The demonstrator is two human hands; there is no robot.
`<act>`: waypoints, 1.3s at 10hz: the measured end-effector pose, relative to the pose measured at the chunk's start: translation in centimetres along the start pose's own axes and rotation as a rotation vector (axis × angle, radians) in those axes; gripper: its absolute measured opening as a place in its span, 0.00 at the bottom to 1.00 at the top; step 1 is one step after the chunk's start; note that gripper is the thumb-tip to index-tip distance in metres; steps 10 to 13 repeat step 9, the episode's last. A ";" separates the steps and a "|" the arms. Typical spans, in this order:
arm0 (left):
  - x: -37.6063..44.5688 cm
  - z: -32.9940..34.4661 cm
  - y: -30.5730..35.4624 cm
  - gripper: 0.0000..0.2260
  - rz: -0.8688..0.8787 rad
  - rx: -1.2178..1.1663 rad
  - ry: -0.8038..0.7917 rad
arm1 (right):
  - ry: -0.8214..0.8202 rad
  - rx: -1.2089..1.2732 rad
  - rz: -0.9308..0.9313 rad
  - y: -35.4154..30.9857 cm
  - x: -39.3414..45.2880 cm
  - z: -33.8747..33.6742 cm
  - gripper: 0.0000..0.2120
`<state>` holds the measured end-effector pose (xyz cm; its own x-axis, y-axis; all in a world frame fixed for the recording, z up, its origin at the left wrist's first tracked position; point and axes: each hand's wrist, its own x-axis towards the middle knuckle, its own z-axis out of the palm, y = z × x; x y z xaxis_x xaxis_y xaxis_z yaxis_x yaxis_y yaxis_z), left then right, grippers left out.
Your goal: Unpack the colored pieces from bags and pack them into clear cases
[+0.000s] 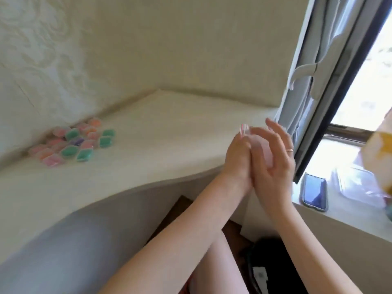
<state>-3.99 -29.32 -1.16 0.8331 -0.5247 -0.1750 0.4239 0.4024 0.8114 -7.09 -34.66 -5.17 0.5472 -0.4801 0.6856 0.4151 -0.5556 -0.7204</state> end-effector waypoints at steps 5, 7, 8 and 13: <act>3.1 -2.2 -22.8 0.15 -0.801 0.090 -0.017 | -0.003 -0.465 0.519 21.9 -14.1 -12.5 0.04; 3.5 -8.0 -26.3 0.12 -0.910 0.334 0.300 | -0.316 -0.564 0.814 30.5 -20.4 -11.1 0.09; 3.8 -10.8 -26.5 0.21 -0.914 0.353 0.376 | -0.575 -0.574 1.083 32.8 -22.1 -11.0 0.16; 4.4 -12.3 -26.2 0.20 -0.872 0.412 0.439 | -0.448 -0.435 1.167 32.3 -22.1 -11.2 0.18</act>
